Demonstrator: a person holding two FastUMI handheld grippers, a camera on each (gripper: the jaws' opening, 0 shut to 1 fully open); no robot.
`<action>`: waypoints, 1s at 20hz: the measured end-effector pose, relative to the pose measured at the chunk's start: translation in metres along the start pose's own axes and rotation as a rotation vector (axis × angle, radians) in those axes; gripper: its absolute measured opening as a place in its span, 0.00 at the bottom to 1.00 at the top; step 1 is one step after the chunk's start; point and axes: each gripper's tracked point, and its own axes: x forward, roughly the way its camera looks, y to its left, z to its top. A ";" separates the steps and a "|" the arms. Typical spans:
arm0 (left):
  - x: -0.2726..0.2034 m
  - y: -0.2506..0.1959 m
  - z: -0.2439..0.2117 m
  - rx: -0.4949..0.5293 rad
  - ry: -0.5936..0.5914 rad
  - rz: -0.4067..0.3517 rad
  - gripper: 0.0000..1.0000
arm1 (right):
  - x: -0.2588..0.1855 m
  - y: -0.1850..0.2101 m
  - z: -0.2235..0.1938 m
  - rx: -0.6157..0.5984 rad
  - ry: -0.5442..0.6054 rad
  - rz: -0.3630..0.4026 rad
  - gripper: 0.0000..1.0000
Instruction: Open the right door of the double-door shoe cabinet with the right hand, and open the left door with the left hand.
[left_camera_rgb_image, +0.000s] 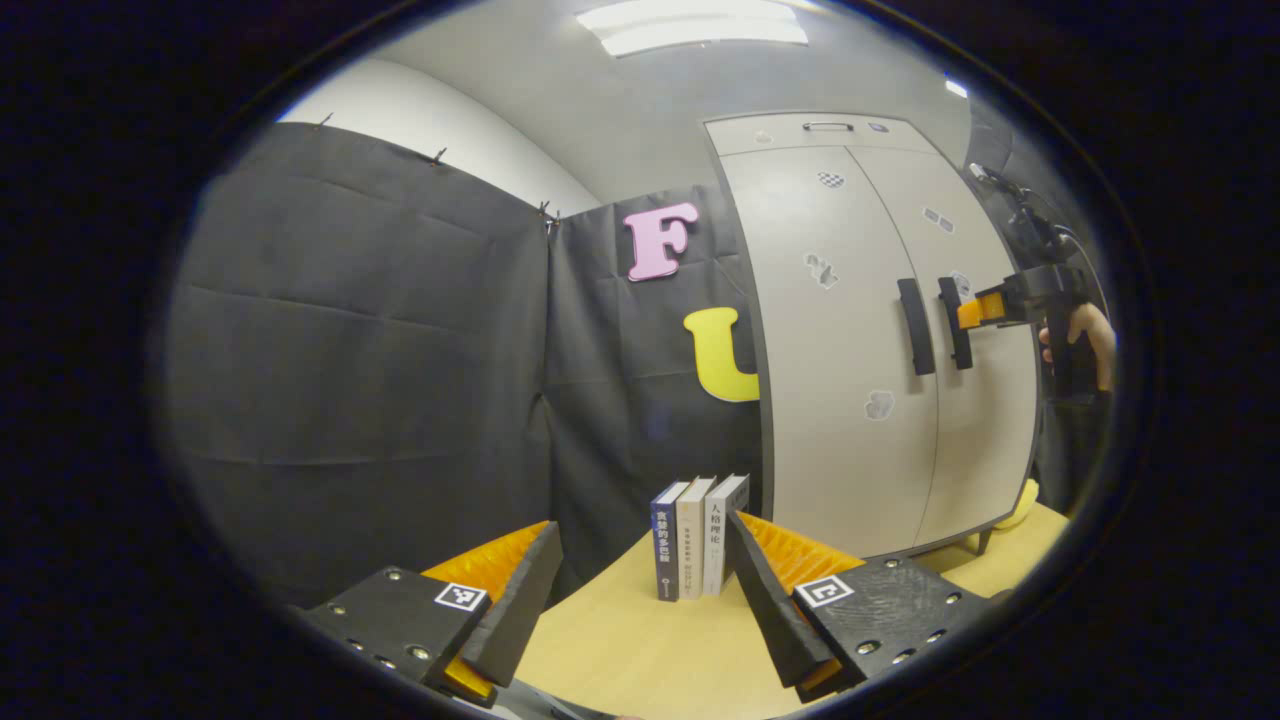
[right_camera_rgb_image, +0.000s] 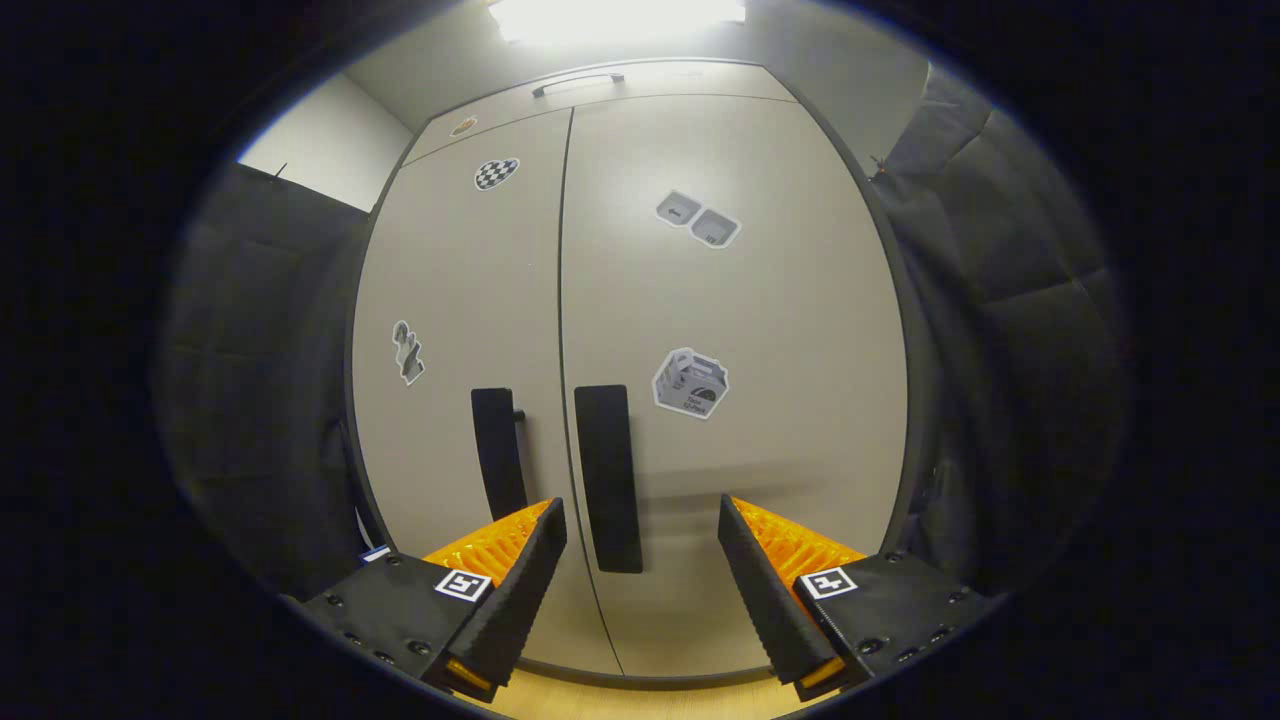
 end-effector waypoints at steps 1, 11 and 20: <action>-0.001 0.003 -0.001 0.001 0.005 0.006 0.96 | 0.007 0.003 0.002 -0.005 0.000 0.002 0.94; 0.002 0.020 -0.007 -0.011 0.018 0.051 0.95 | 0.049 0.018 -0.005 -0.023 0.081 -0.015 0.38; 0.000 0.018 -0.002 -0.011 0.008 0.029 0.96 | 0.048 0.014 -0.013 -0.041 0.135 -0.020 0.16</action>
